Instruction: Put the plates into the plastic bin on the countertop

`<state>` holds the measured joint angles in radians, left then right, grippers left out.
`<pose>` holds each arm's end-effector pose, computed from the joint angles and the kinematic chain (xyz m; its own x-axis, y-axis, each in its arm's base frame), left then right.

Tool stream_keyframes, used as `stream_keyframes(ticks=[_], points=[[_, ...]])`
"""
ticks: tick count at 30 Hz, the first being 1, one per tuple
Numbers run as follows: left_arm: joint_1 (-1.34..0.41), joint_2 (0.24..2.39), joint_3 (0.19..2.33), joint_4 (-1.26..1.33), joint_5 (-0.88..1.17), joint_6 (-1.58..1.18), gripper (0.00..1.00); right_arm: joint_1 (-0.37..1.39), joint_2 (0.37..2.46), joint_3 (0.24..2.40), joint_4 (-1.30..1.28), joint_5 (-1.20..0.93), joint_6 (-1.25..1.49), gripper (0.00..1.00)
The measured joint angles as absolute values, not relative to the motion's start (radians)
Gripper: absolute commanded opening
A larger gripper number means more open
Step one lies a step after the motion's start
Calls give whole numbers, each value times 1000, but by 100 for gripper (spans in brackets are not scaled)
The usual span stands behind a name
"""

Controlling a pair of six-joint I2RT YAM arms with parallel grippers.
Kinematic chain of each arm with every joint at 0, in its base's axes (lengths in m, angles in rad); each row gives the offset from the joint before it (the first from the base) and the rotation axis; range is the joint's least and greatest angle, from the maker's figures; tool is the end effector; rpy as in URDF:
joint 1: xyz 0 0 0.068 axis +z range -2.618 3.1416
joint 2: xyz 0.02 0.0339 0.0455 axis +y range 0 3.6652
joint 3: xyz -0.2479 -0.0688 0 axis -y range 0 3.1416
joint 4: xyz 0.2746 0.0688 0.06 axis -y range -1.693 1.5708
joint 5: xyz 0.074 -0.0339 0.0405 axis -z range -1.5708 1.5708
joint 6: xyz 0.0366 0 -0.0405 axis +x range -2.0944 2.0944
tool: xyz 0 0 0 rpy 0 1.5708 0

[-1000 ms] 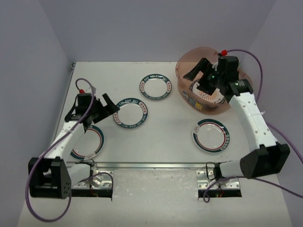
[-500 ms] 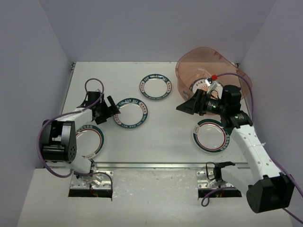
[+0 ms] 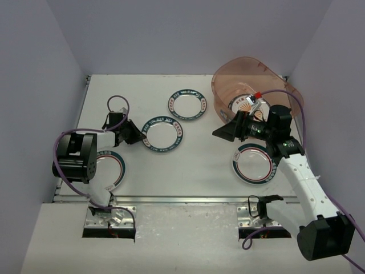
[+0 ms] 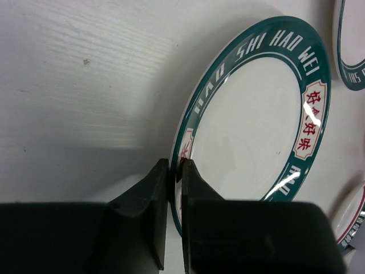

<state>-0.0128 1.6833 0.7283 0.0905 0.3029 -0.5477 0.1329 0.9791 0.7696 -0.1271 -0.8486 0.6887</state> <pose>0.3260 -0.0151 0.0875 -0.7566 -0.4874 -0.4359 -0.2204 0.8177 -0.5317 0.2496 0.0611 0.2884 -0.7546 0.3230 -0.5712 -0.4016 0.4612 0.7912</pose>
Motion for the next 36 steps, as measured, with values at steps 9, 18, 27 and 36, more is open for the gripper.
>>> stream_keyframes(ticks=[9,18,27,36], points=[[-18,1419,554,131,353,-588,0,133,1007,712,22,-885,779,99],[-162,1058,483,158,569,-683,0,148,1252,756,-93,-767,728,99],[-176,983,482,205,678,-789,0,216,1294,753,-60,-880,707,73],[-195,978,496,205,694,-828,80,288,1325,737,83,-922,801,0]])
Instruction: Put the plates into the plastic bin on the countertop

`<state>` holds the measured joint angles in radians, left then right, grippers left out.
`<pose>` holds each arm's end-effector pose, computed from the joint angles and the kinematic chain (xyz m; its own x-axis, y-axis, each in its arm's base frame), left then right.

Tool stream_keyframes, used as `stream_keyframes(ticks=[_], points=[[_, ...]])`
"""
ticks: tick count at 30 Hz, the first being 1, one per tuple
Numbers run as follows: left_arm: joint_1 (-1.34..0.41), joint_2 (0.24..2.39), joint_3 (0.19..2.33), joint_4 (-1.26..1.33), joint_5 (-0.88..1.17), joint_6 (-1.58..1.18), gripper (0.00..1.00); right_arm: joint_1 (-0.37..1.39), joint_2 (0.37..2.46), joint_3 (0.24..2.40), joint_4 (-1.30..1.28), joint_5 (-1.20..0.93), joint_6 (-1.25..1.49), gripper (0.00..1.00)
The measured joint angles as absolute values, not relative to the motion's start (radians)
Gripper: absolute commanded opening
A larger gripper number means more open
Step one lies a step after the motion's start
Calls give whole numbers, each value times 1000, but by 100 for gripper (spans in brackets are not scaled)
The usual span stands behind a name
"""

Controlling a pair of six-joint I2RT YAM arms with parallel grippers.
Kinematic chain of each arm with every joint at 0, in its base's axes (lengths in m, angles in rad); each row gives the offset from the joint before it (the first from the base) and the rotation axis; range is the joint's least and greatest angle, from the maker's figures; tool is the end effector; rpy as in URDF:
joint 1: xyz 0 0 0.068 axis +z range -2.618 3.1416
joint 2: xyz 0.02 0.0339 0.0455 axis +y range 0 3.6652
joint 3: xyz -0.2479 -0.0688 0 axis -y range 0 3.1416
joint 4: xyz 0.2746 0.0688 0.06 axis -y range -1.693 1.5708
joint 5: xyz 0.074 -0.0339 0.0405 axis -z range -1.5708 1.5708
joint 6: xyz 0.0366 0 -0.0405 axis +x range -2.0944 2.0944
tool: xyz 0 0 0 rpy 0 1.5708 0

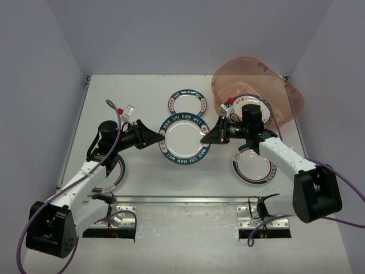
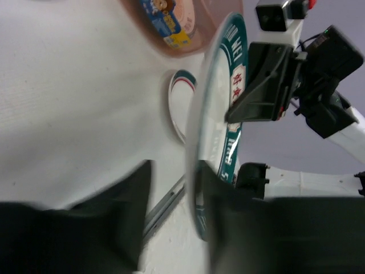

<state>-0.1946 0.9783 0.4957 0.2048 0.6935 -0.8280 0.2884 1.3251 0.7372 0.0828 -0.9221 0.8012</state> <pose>0.2416 -0.0715 0.2168 -0.7358 -0.4323 -0.5213 0.3103 0.4690 -0.8269 0.2847 0.1149 0.2051 -0.9264 0.1778 -0.3320 -0.2516 0.3639 0.8968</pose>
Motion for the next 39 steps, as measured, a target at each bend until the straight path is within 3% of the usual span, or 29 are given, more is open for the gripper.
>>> stream_keyframes(ticks=[1,6,11,16,21,24,27,32,36,39], points=[[-196,972,510,194,688,-824,100,280,1326,732,84,-919,820,0],[-199,911,654,-60,450,-759,100,169,1287,741,40,-861,905,0],[-198,763,705,-274,132,-694,100,-85,1221,832,-89,-591,1029,0],[-198,679,672,-361,64,-637,100,-198,1251,919,-139,-316,1189,0],[-198,666,626,-409,67,-604,100,-216,1456,1068,-245,-148,1260,1],[-198,677,608,-432,70,-598,100,-215,1598,1184,-307,-117,1251,7],[-198,682,606,-448,77,-593,100,-215,1671,1229,-334,-105,1229,52],[-198,685,606,-447,80,-584,100,-215,1677,1225,-375,-99,1199,90],[-198,706,606,-438,79,-583,100,-214,1639,1224,-420,-70,1197,99],[-198,748,606,-411,79,-587,100,-214,1634,1314,-581,-27,1211,99]])
